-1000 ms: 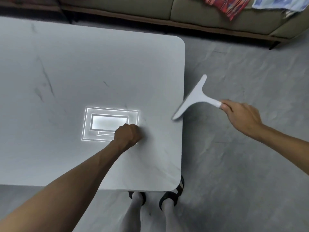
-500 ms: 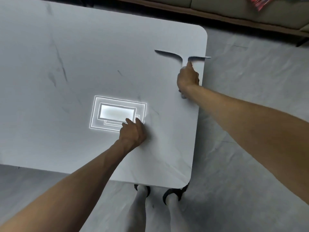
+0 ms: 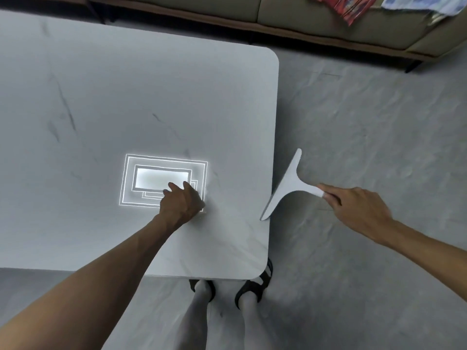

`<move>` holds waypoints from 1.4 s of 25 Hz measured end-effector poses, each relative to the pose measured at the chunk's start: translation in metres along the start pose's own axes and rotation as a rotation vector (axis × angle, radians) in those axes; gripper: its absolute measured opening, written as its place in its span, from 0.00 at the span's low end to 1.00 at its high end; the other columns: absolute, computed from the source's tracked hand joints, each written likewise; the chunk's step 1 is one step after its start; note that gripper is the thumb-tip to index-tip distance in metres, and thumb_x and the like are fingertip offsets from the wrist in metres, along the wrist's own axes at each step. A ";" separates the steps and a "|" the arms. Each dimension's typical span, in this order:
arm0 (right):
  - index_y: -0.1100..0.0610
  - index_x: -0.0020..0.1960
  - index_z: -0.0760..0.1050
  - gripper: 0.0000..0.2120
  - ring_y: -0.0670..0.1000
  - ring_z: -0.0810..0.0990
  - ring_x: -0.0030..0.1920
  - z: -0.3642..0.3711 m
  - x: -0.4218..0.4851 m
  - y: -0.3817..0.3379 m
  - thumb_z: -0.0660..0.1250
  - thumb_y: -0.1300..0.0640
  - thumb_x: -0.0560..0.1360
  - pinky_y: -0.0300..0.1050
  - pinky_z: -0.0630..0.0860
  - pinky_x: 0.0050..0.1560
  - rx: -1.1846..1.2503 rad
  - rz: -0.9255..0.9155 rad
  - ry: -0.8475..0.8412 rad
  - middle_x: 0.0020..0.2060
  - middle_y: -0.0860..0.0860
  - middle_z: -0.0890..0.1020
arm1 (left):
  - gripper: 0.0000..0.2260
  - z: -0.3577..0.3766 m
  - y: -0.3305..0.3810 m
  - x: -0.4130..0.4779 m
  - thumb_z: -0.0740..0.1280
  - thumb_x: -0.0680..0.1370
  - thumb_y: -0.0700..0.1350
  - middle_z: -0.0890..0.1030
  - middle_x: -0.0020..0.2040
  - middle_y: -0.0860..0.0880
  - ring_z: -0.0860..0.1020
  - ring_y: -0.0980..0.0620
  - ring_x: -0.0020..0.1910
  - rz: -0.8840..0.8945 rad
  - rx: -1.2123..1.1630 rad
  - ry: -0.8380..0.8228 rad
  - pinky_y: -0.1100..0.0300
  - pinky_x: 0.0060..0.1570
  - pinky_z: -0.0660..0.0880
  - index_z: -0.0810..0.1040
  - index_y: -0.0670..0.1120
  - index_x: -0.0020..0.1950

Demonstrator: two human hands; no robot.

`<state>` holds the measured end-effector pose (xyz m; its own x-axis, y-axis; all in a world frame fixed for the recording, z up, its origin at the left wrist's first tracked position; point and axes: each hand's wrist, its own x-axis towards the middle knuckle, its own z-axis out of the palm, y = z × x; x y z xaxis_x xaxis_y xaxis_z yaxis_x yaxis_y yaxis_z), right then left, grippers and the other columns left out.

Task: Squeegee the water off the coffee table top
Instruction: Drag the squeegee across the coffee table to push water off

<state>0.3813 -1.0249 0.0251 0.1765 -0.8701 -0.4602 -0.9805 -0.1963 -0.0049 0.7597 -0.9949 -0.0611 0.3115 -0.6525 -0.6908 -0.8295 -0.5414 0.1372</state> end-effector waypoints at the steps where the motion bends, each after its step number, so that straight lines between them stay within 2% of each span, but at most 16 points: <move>1: 0.40 0.63 0.76 0.15 0.58 0.83 0.40 -0.007 -0.004 0.007 0.58 0.46 0.80 0.47 0.74 0.38 -0.039 0.016 0.015 0.42 0.52 0.85 | 0.22 -0.003 0.001 -0.004 0.57 0.78 0.48 0.71 0.63 0.32 0.74 0.31 0.61 0.043 -0.035 0.034 0.47 0.59 0.72 0.69 0.37 0.68; 3: 0.42 0.57 0.79 0.13 0.57 0.82 0.37 -0.022 -0.002 0.004 0.58 0.45 0.79 0.46 0.73 0.36 -0.065 -0.005 0.054 0.38 0.51 0.85 | 0.19 -0.010 -0.005 -0.015 0.56 0.76 0.47 0.77 0.57 0.39 0.77 0.36 0.56 0.064 -0.090 0.058 0.53 0.54 0.72 0.76 0.41 0.62; 5: 0.42 0.55 0.78 0.13 0.56 0.81 0.37 -0.029 0.009 -0.025 0.57 0.43 0.79 0.46 0.74 0.36 -0.057 -0.149 0.014 0.36 0.50 0.83 | 0.16 -0.017 -0.022 -0.025 0.57 0.78 0.46 0.81 0.55 0.42 0.79 0.39 0.55 -0.017 -0.235 0.121 0.54 0.51 0.72 0.76 0.46 0.62; 10: 0.39 0.63 0.73 0.19 0.52 0.81 0.49 -0.003 0.033 -0.170 0.49 0.37 0.80 0.43 0.65 0.41 -0.138 -0.696 -0.239 0.48 0.48 0.84 | 0.16 -0.018 -0.085 -0.037 0.57 0.80 0.44 0.81 0.58 0.39 0.78 0.37 0.57 -0.173 -0.349 0.223 0.51 0.54 0.73 0.72 0.46 0.67; 12: 0.42 0.65 0.72 0.20 0.53 0.80 0.51 0.015 0.030 -0.219 0.49 0.38 0.81 0.44 0.64 0.43 -0.201 -0.886 -0.290 0.50 0.50 0.83 | 0.19 -0.018 -0.109 -0.039 0.56 0.80 0.42 0.80 0.59 0.37 0.77 0.36 0.58 -0.247 -0.357 0.189 0.53 0.52 0.72 0.69 0.45 0.70; 14: 0.44 0.66 0.72 0.21 0.55 0.79 0.53 0.030 0.029 -0.240 0.48 0.39 0.81 0.44 0.65 0.44 -0.252 -0.977 -0.331 0.51 0.51 0.83 | 0.20 -0.016 -0.124 -0.041 0.56 0.79 0.41 0.79 0.61 0.36 0.76 0.36 0.60 -0.266 -0.352 0.132 0.53 0.52 0.71 0.68 0.43 0.72; 18: 0.42 0.65 0.71 0.20 0.56 0.81 0.50 0.036 0.044 -0.206 0.47 0.38 0.81 0.47 0.73 0.45 -0.236 -0.896 -0.259 0.50 0.51 0.83 | 0.20 -0.005 -0.115 -0.045 0.55 0.79 0.38 0.75 0.67 0.39 0.75 0.36 0.63 -0.167 -0.228 0.105 0.51 0.58 0.71 0.67 0.42 0.71; 20: 0.40 0.64 0.71 0.19 0.55 0.82 0.49 0.027 0.056 -0.161 0.48 0.39 0.81 0.46 0.72 0.43 -0.235 -0.757 -0.187 0.50 0.50 0.84 | 0.19 -0.001 -0.091 -0.048 0.54 0.80 0.40 0.73 0.69 0.40 0.74 0.37 0.64 -0.129 -0.252 0.127 0.51 0.61 0.69 0.67 0.41 0.71; 24: 0.40 0.60 0.74 0.17 0.54 0.82 0.47 0.001 0.065 -0.055 0.50 0.40 0.81 0.46 0.73 0.41 -0.209 -0.412 -0.093 0.48 0.48 0.84 | 0.16 0.004 -0.039 -0.054 0.55 0.80 0.41 0.75 0.65 0.39 0.75 0.39 0.62 -0.039 -0.292 0.146 0.53 0.60 0.69 0.71 0.39 0.66; 28: 0.40 0.57 0.75 0.20 0.58 0.83 0.44 -0.010 0.062 0.028 0.46 0.38 0.79 0.48 0.76 0.43 -0.232 -0.122 -0.001 0.44 0.52 0.84 | 0.15 0.006 -0.018 -0.059 0.60 0.78 0.43 0.77 0.64 0.41 0.75 0.40 0.62 0.014 -0.308 0.093 0.53 0.59 0.70 0.74 0.40 0.63; 30: 0.41 0.56 0.76 0.20 0.58 0.83 0.44 -0.015 0.054 0.040 0.47 0.39 0.79 0.48 0.77 0.44 -0.276 -0.094 0.027 0.43 0.53 0.85 | 0.16 0.006 -0.015 -0.059 0.61 0.77 0.46 0.80 0.60 0.42 0.77 0.40 0.59 0.014 -0.276 0.069 0.53 0.54 0.72 0.76 0.42 0.62; 32: 0.41 0.56 0.76 0.18 0.57 0.83 0.44 -0.023 0.046 0.022 0.50 0.40 0.79 0.47 0.76 0.42 -0.253 -0.143 0.067 0.44 0.52 0.85 | 0.14 0.004 -0.019 -0.056 0.59 0.78 0.51 0.82 0.52 0.43 0.79 0.40 0.51 -0.005 -0.242 0.095 0.56 0.46 0.72 0.78 0.43 0.53; 35: 0.39 0.60 0.74 0.16 0.54 0.83 0.47 -0.030 0.039 -0.051 0.51 0.41 0.80 0.45 0.71 0.40 -0.232 -0.372 -0.020 0.48 0.47 0.85 | 0.18 -0.002 -0.037 -0.053 0.56 0.81 0.54 0.82 0.44 0.44 0.77 0.43 0.42 -0.100 -0.262 0.185 0.56 0.42 0.70 0.77 0.43 0.42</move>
<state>0.4404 -1.0627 0.0342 0.5100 -0.7126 -0.4817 -0.8049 -0.5929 0.0248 0.7750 -0.9409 -0.0282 0.4841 -0.6616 -0.5727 -0.6507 -0.7097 0.2699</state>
